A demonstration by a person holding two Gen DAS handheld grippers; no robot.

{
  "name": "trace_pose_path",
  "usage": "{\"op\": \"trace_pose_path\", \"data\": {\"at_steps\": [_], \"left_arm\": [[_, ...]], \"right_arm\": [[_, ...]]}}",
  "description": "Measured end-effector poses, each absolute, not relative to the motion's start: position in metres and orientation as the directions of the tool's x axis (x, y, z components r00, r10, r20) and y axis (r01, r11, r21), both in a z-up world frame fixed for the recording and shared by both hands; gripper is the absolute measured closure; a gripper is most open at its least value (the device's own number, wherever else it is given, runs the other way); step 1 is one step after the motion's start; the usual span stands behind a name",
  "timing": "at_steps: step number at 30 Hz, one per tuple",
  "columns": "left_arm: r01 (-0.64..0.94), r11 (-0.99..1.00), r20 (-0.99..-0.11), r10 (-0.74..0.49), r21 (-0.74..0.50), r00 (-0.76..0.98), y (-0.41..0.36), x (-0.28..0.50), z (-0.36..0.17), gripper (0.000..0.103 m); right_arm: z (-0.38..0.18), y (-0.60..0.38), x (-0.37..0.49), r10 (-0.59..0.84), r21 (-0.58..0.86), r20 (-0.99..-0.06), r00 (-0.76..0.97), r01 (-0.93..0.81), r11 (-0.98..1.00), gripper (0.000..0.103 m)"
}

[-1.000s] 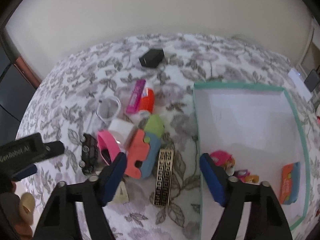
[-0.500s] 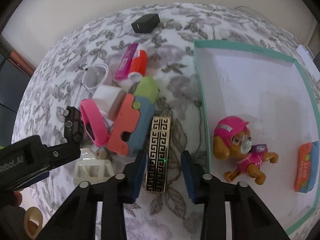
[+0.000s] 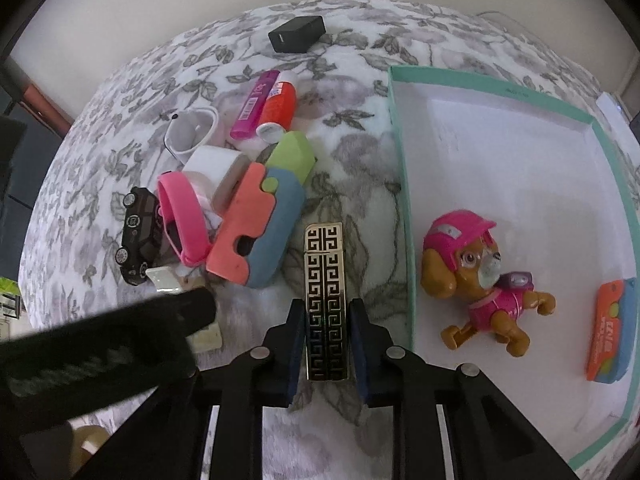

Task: Organize rigid objects
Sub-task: 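Move both tools back to the pile and grasp the black-gold bar with the right tool, then grasp the cream hair clip with the left tool while the right tool lifts the bar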

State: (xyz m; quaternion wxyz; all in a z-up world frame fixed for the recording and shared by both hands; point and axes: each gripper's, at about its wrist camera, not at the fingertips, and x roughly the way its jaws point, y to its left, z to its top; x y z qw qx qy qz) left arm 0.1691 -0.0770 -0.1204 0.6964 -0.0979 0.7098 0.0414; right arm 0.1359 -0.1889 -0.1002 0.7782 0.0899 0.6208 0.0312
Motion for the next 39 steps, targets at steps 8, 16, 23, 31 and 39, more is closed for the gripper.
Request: {"op": "trace_pose_path", "data": {"at_steps": [8,16,23,31,39], "left_arm": [[-0.180,0.983,-0.999,-0.039,-0.036,-0.016,-0.094,0.168,-0.135,0.023],[-0.171,0.985,-1.000,-0.002,-0.004,0.014,-0.085,0.169,-0.122,0.049],[-0.176,0.984,-1.000,0.001,-0.004,0.025,-0.081,0.154,-0.112,0.050],[-0.207,0.978,-0.994,0.053,0.033,0.091,-0.071,0.121,-0.082,0.050],[-0.221,0.975,-0.979,0.062,0.018,0.192,-0.071,0.099,-0.040,0.050]], "right_arm": [[-0.098,-0.187,0.132,0.132,0.143,-0.965,0.227,0.035,0.989,0.080],[-0.100,-0.177,0.133,0.091,0.095,-0.968,0.236,0.005,0.995,0.079],[-0.098,-0.175,0.126,0.097,0.101,-0.973,0.208,0.010,0.995,0.081],[-0.088,-0.194,0.111,0.224,0.246,-0.953,0.203,0.088,0.965,0.081],[-0.048,-0.219,0.098,0.295,0.354,-0.898,0.327,0.136,0.925,0.081]]}}
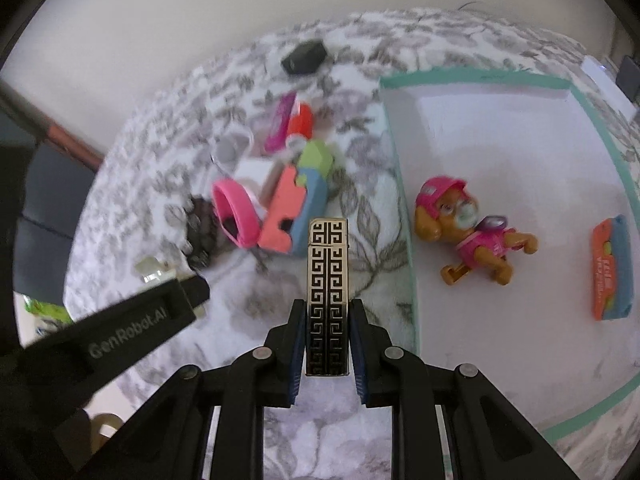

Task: Organize rigid objects
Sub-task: 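Grasp the cream hair clip with the left tool while the right tool lifts the bar, then place the bar in the tray with the right tool while the left tool drops the clip there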

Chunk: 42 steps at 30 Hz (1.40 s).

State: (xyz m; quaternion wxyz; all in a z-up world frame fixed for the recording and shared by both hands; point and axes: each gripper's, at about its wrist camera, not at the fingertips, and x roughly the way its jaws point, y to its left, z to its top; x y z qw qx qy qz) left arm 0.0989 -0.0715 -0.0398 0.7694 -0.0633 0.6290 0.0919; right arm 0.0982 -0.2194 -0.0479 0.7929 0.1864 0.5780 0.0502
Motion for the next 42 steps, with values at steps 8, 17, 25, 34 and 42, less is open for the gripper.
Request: {"op": "trace_pose_path", "data": {"at_steps": [8,17,25,34,42], "left_arm": [[-0.161,0.987,-0.929,0.055,-0.005,0.367,-0.093,0.108,0.020,0.050],[0.022,0.995,-0.883,-0.096,-0.097,0.459,-0.159,0.118,0.057,0.050],[0.100,0.986,-0.915,-0.165,-0.137,0.370,-0.200,0.114,0.011,0.050],[0.103,0.990,-0.950,-0.125,-0.099,0.287,-0.199,0.113,-0.029,0.050],[0.131,0.984,-0.961,-0.148,-0.119,0.236,-0.208,0.113,-0.049,0.050]], "right_arm": [[0.012,-0.256,0.096,0.166,0.300,-0.840,0.516,0.187,0.935,0.081],[0.033,-0.319,0.089,0.036,0.242,-0.839,0.543,0.313,0.918,0.081],[-0.006,-0.336,0.090,0.068,0.231,-0.897,0.437,0.333,0.914,0.081],[-0.043,-0.340,0.088,0.052,0.176,-0.947,0.317,0.379,0.908,0.081],[-0.051,-0.350,0.086,-0.028,0.089,-0.964,0.265,0.417,0.904,0.081]]}}
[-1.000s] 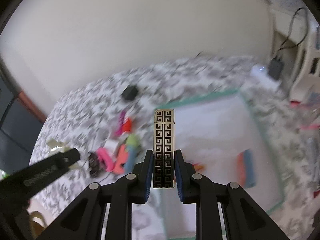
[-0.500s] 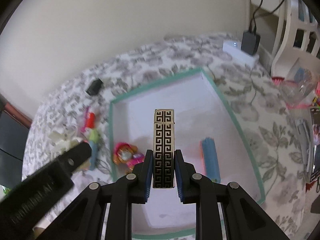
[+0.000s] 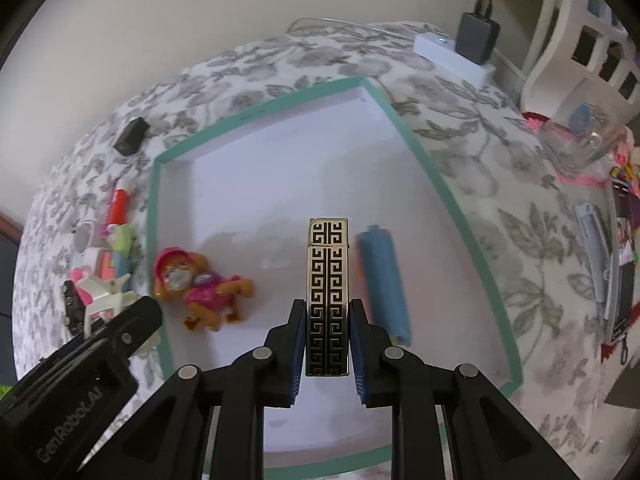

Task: Organize rigid objects
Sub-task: 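Place the bar in the tray with the right tool while the left tool drops the clip there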

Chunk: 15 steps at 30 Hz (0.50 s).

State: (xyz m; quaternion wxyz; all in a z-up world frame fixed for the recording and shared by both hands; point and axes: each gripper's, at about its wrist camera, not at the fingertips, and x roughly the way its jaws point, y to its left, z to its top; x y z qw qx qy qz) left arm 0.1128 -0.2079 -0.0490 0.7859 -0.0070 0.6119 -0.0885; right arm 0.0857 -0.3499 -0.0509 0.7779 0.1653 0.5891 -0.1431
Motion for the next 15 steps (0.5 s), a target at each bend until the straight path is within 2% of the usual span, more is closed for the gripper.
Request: {"op": "trace_pose_path", "data": {"at_steps": [15], "left_arm": [[0.183,0.976,-0.974,-0.147,-0.115,0.174,-0.222,0.110,-0.065,0.050]], "right_arm": [[-0.056,-0.369,0.083,-0.061,0.058,-0.972,0.227,0.483,0.874,0.081]]}}
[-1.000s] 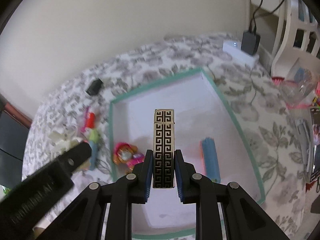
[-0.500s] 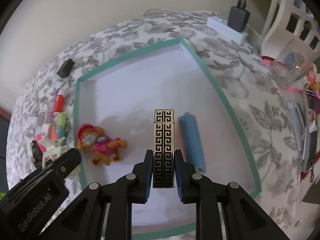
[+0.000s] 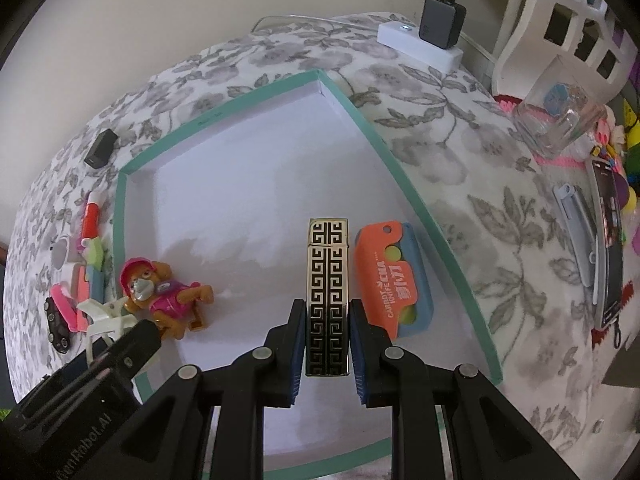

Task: Organize rigid objects
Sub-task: 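Place the bar in the tray with the right tool while the left tool drops the clip there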

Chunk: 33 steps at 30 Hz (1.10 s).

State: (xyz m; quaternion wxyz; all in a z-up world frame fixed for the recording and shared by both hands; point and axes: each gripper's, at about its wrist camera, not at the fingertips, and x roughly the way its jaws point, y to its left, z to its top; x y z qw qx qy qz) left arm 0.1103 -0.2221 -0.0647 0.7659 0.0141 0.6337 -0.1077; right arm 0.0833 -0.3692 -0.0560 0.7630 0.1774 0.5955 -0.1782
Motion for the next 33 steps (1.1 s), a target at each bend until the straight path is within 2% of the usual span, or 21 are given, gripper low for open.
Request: {"op": "trace_pose_path", "data": {"at_steps": [13,19,27,33], "left_arm": [[0.211,0.974,-0.979,-0.121,-0.085,0.166,-0.226,0.108,-0.070,0.049],[0.204,0.973,-0.979,-0.142,-0.111,0.145,-0.226,0.110,-0.074,0.040],[0.191,0.970,-0.968,-0.186,-0.153,0.169,-0.220,0.112,-0.057,0.037],[0.154,0.982,-0.961,-0.142,-0.107,0.237,-0.207,0.115,-0.043,0.036]], "right_arm": [[-0.066,-0.372,0.082,-0.044,0.061,-0.980,0.192,0.510,0.858,0.081],[-0.063,-0.373,0.080,-0.061,0.055,-0.977,0.205,0.517,0.854,0.079],[-0.038,-0.367,0.080,-0.093,0.073,-0.950,0.300,0.499,0.864,0.079],[-0.023,-0.359,0.082,-0.103,0.087,-0.926,0.362,0.474,0.876,0.079]]}}
